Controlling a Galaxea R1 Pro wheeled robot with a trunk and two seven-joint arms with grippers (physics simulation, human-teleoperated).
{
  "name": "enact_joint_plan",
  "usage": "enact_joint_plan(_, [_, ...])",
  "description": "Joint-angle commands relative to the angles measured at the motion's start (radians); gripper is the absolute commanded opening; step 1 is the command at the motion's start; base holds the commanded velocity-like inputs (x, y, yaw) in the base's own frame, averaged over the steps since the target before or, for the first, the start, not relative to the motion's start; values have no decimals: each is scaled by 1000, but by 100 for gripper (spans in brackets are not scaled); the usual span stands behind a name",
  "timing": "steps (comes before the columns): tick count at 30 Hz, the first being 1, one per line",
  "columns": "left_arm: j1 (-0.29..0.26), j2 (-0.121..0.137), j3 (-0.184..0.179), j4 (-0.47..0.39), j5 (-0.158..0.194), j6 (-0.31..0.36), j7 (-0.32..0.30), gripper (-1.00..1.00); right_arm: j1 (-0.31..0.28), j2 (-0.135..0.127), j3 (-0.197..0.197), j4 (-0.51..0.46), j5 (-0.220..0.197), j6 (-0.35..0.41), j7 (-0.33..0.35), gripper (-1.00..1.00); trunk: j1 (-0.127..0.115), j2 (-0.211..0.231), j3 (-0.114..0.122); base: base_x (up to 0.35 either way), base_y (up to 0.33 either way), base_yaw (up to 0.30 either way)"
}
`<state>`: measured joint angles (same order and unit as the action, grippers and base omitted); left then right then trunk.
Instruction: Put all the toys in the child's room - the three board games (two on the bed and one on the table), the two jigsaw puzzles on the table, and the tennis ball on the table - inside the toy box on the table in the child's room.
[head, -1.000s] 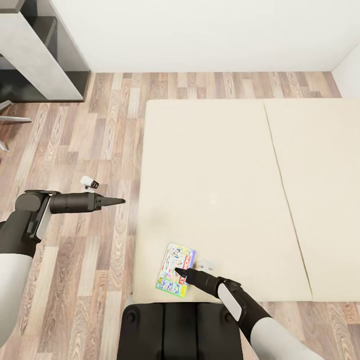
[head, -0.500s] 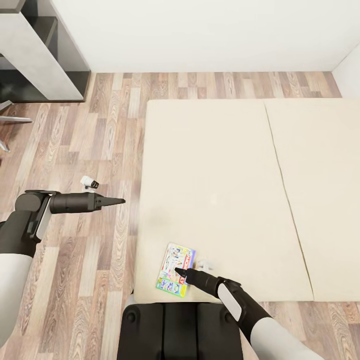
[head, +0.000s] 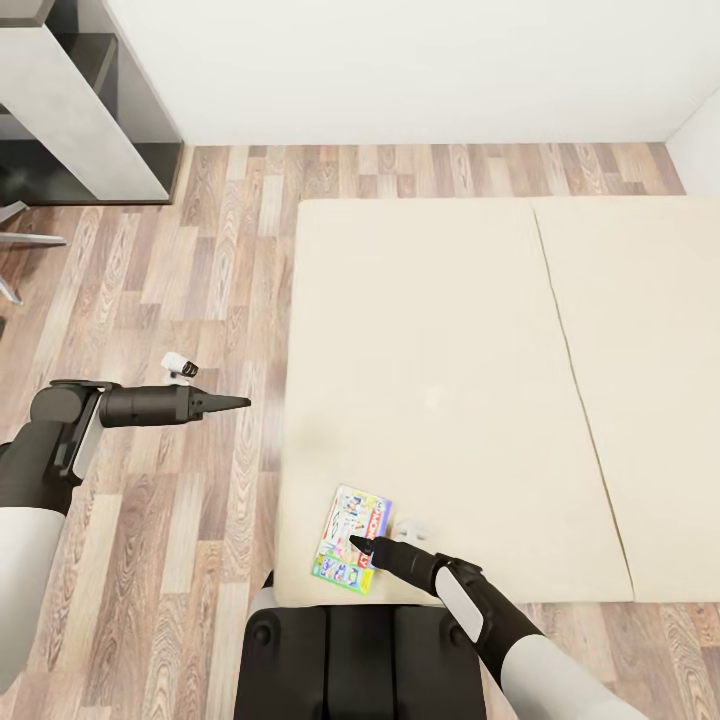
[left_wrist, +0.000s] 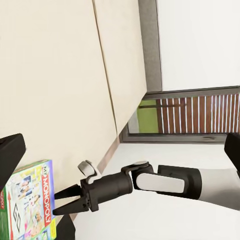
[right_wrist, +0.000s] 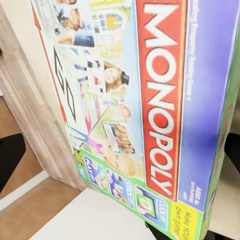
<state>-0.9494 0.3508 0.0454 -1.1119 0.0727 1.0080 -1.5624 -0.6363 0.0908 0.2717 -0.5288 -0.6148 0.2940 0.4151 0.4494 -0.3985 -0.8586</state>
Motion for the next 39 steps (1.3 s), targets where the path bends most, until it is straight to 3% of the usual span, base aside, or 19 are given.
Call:
enact_joint_plan(1, [0,0,0,0,0,11,-4,100,0,0,2,0,-8,5,0,100,1,-1,-1,0,12,0])
enact_joint_plan(39, [0,0,0,0,-1,11,-6,100,0,0,3,0,-8,5,-1,100,1,-1,-1,0,34,0])
